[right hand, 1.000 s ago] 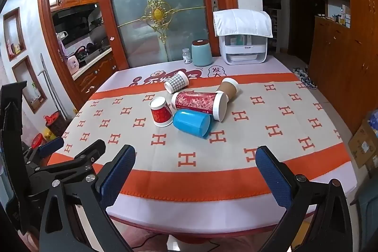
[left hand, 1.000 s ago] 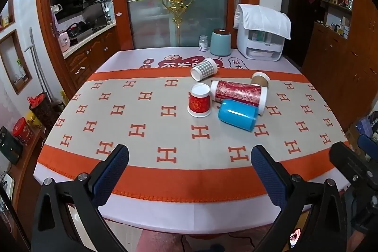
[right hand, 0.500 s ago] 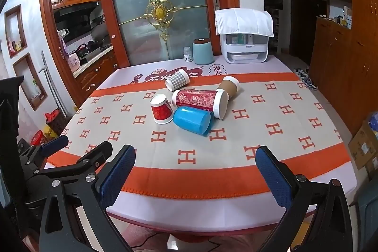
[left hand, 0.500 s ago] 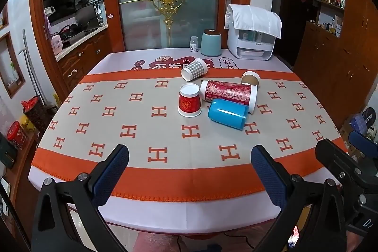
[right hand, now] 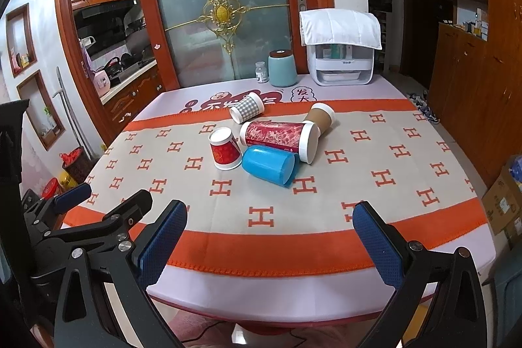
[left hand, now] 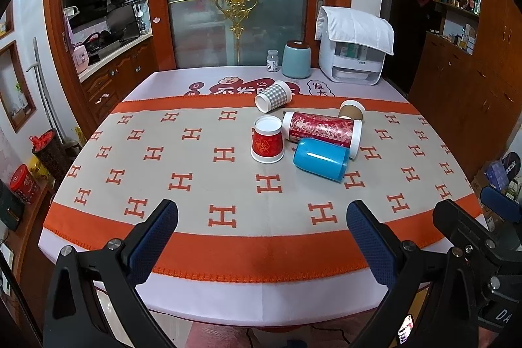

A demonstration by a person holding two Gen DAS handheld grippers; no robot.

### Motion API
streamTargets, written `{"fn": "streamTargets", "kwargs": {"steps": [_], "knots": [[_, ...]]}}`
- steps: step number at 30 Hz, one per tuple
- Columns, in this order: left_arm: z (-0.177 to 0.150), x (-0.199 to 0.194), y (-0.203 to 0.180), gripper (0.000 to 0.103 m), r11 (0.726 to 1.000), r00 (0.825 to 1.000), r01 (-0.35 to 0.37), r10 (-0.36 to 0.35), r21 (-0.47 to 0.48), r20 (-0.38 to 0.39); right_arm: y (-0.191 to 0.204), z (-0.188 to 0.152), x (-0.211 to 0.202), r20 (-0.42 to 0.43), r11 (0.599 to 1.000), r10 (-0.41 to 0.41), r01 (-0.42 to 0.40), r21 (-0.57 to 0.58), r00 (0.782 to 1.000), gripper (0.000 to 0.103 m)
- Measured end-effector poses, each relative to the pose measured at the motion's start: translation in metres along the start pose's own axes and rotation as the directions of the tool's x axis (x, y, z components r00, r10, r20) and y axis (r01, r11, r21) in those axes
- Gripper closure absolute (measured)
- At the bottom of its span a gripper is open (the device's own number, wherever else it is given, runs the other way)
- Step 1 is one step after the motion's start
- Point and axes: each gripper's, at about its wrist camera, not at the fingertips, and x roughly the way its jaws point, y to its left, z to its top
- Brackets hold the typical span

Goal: Flip cup upside down

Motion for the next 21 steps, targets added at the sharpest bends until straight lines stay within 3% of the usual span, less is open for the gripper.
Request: {"fn": "streamTargets", "kwargs": {"steps": [21], "knots": [[-0.0055,0.0025,0.0047,0.001,1.000,1.000,-0.007,0.007,0.001,0.005,0.0040,-0.0016,0.0072,-0.007,1.000,0.004,-0.004,0.002,1.000,0.000]]}}
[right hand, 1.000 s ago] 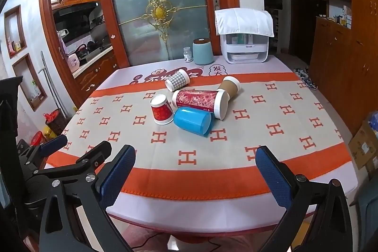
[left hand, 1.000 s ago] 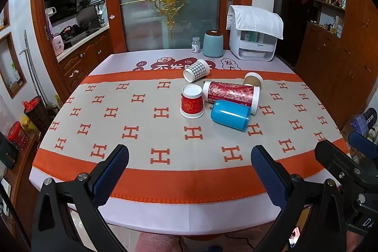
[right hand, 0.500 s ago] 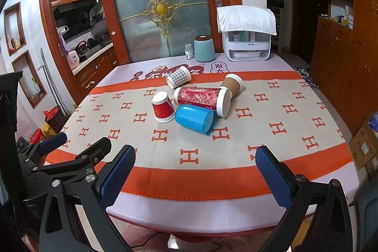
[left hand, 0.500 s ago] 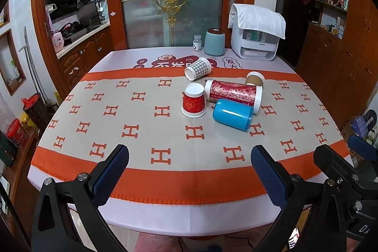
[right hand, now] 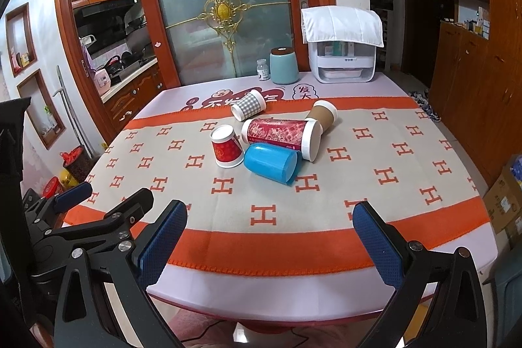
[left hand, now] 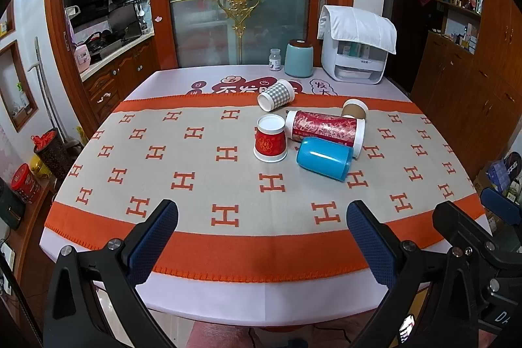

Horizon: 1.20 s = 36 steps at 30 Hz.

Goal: Flip cup upside down

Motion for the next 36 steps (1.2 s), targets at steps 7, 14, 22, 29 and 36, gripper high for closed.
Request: {"fn": "streamTargets", "kwargs": {"steps": [7,14,22,29,36], "knots": [[-0.0014,0.0005,0.0019,0.001,1.000,1.000,-0.001,0.001,0.001,-0.002,0.0008,-0.0034,0.0025,-0.003,1.000,0.003,-0.003,0.003,1.000,0.000],[-0.0041,0.0010,0.0030,0.001,1.000,1.000,-0.002,0.002,0.000,-0.005,-0.0001,-0.0037,0.0024,-0.003,1.000,0.002,-0.002,0.002,1.000,0.000],[-0.0073,0.0007,0.0041,0.001,1.000,1.000,-0.009,0.009,0.006,-0.006,0.0002,-0.0034,0.0024,-0.004,1.000,0.002,-0.002,0.003,1.000,0.000],[-0.0075,0.0007,0.0018,0.001,1.000,1.000,-0.009,0.009,0.006,-0.008,0.0006,-0.0040,0.0027,-0.004,1.000,0.003,-0.003,0.004,1.000,0.000],[-0.0056,0.0065,0.0048,0.001,1.000,1.000,-0.014,0.014,0.009,-0.024,0.0008,-0.0051,0.0043,-0.008,1.000,0.003,-0.003,0.006,1.000,0.000]]}}
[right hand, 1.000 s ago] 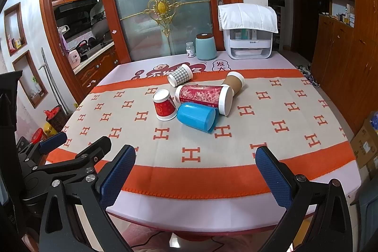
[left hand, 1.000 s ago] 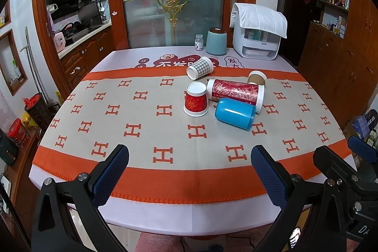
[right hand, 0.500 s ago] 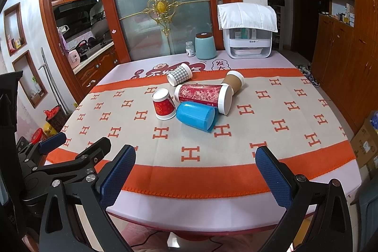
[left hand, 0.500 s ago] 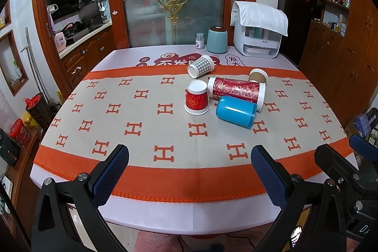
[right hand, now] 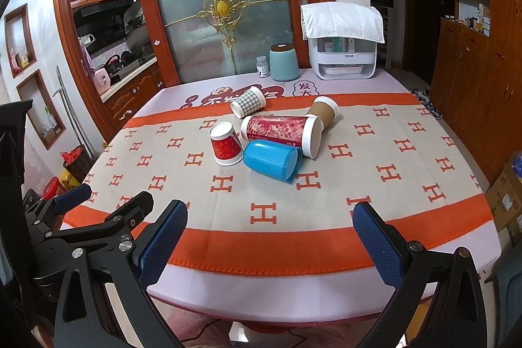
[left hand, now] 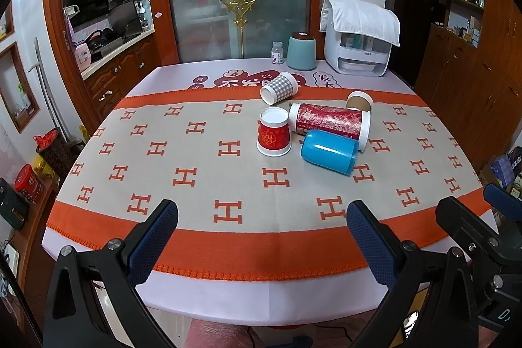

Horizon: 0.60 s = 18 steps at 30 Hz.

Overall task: Flip cup upside down
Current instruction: 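Move the right gripper down to the blue cup lying on its side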

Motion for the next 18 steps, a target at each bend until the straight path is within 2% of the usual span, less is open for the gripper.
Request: {"fn": "streamTargets", "kwargs": {"steps": [8,14,18], "knots": [[0.017,0.016,-0.006,0.001,0.998,1.000,-0.023,0.024,0.056,-0.010,0.007,0.007,0.018,-0.006,0.999,-0.012,0.012,-0.050,1.000,0.000],[0.044,0.041,-0.013,0.001,0.991,1.000,0.012,-0.009,0.134,-0.018,0.008,0.043,0.049,-0.034,0.991,-0.030,0.025,-0.128,0.999,0.000],[0.064,0.070,-0.015,0.001,0.985,0.999,-0.008,0.016,0.174,-0.048,0.002,0.074,0.081,-0.075,0.985,-0.041,0.027,-0.170,0.996,0.000]]}}
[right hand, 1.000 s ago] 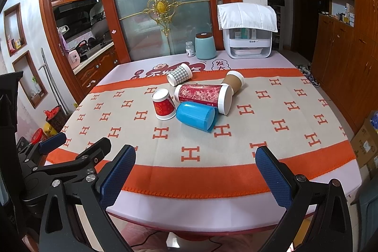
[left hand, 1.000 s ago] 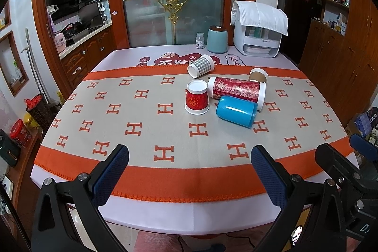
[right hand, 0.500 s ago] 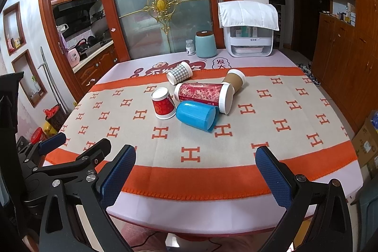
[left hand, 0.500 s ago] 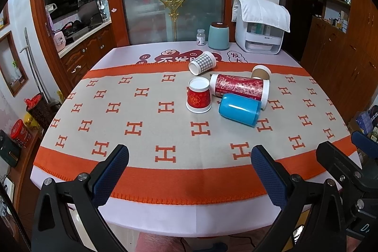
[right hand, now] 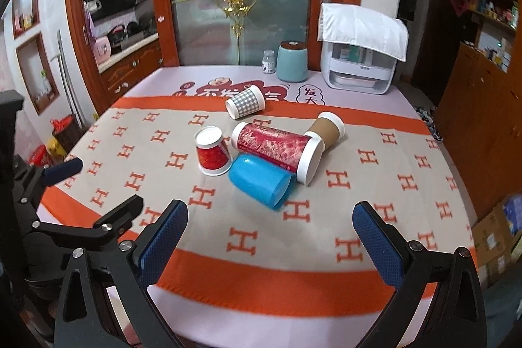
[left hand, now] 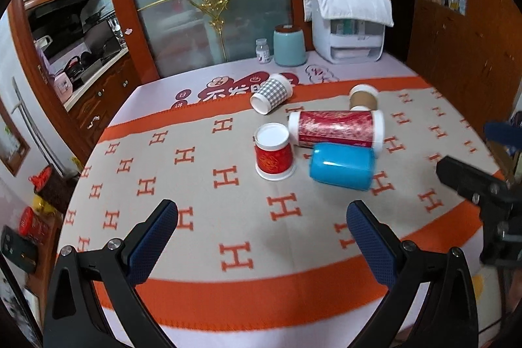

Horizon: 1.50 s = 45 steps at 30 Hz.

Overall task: Flip cup upside down
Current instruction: 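Move the right gripper down to the blue cup lying on its side, then close the right gripper on the blue cup's body and lift it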

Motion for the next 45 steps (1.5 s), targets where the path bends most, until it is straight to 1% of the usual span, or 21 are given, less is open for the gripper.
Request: {"fn": "streamTargets", "kwargs": {"steps": [2,4,7,11,12,14,15,19,23,26,28,30,33,35,36,37,39,41,43,44,45], "knots": [[0.010,0.018,0.003,0.001,1.000,0.999,-0.001,0.001,0.009,-0.032,-0.006,0.018,0.022,-0.037,1.000,-0.002,0.001,-0.025,0.999,0.000],[0.019,0.039,0.010,0.001,1.000,0.997,0.009,-0.009,-0.002,-0.073,-0.011,0.037,0.051,-0.087,0.999,0.005,-0.009,-0.045,0.996,0.000],[0.027,0.069,0.018,0.001,1.000,0.991,0.010,-0.014,-0.029,-0.132,-0.015,0.058,0.096,-0.150,0.996,0.040,-0.052,-0.078,0.988,0.002],[0.029,0.111,0.032,0.001,0.998,0.976,0.008,-0.021,-0.060,-0.218,-0.007,0.079,0.154,-0.246,0.986,0.074,-0.107,-0.125,0.966,0.010],[0.029,0.119,0.033,0.001,0.998,0.972,0.009,-0.023,-0.064,-0.233,-0.002,0.083,0.173,-0.280,0.983,0.078,-0.121,-0.140,0.957,0.013],[0.026,0.134,0.037,0.001,0.998,0.964,0.013,-0.030,-0.066,-0.263,0.008,0.087,0.198,-0.327,0.974,0.083,-0.146,-0.172,0.941,0.016],[0.025,0.140,0.038,0.001,0.998,0.961,0.012,-0.030,-0.065,-0.274,0.016,0.087,0.213,-0.356,0.967,0.077,-0.157,-0.202,0.931,0.016],[0.019,0.158,0.043,0.001,0.998,0.951,0.004,-0.021,-0.058,-0.307,0.043,0.080,0.261,-0.418,0.929,0.005,-0.159,-0.334,0.909,0.016],[0.015,0.171,0.048,0.001,0.998,0.943,0.001,-0.020,-0.058,-0.331,0.066,0.069,0.289,-0.441,0.873,-0.063,-0.165,-0.460,0.895,0.016],[0.011,0.179,0.052,0.001,0.998,0.938,0.005,-0.027,-0.066,-0.345,0.077,0.056,0.294,-0.456,0.837,-0.100,-0.173,-0.519,0.884,0.016],[0.009,0.184,0.054,0.001,0.997,0.935,0.008,-0.033,-0.072,-0.353,0.084,0.047,0.303,-0.474,0.813,-0.124,-0.184,-0.552,0.872,0.016],[0.007,0.186,0.056,0.001,0.997,0.934,0.010,-0.037,-0.076,-0.357,0.088,0.038,0.315,-0.486,0.786,-0.165,-0.183,-0.591,0.858,0.016],[0.004,0.190,0.059,0.001,0.996,0.932,0.014,-0.043,-0.084,-0.361,0.093,0.025,0.332,-0.493,0.748,-0.212,-0.185,-0.637,0.844,0.017],[0.002,0.193,0.062,0.001,0.996,0.931,0.014,-0.044,-0.085,-0.363,0.097,0.016,0.342,-0.473,0.718,-0.251,-0.165,-0.677,0.845,0.017],[0.001,0.195,0.062,0.001,0.996,0.930,0.014,-0.044,-0.085,-0.365,0.096,0.014,0.346,-0.469,0.710,-0.262,-0.161,-0.686,0.843,0.019],[0.000,0.196,0.063,0.001,0.996,0.929,0.014,-0.043,-0.083,-0.367,0.095,0.013,0.349,-0.466,0.704,-0.272,-0.156,-0.693,0.842,0.021],[-0.001,0.198,0.064,0.001,0.997,0.928,0.012,-0.041,-0.081,-0.371,0.092,0.010,0.357,-0.462,0.698,-0.293,-0.143,-0.702,0.837,0.031],[-0.003,0.199,0.064,0.001,0.997,0.927,0.011,-0.040,-0.079,-0.373,0.086,0.011,0.365,-0.482,0.711,-0.289,-0.151,-0.686,0.827,0.032],[-0.004,0.199,0.064,0.001,0.997,0.927,0.009,-0.038,-0.079,-0.373,0.082,0.011,0.368,-0.494,0.725,-0.276,-0.160,-0.670,0.824,0.033],[-0.004,0.198,0.064,0.001,0.997,0.927,0.010,-0.039,-0.080,-0.373,0.080,0.011,0.368,-0.502,0.734,-0.269,-0.163,-0.659,0.822,0.033],[-0.005,0.197,0.065,0.001,0.997,0.927,0.011,-0.040,-0.080,-0.372,0.075,0.013,0.369,-0.523,0.757,-0.250,-0.172,-0.630,0.815,0.034]]}}
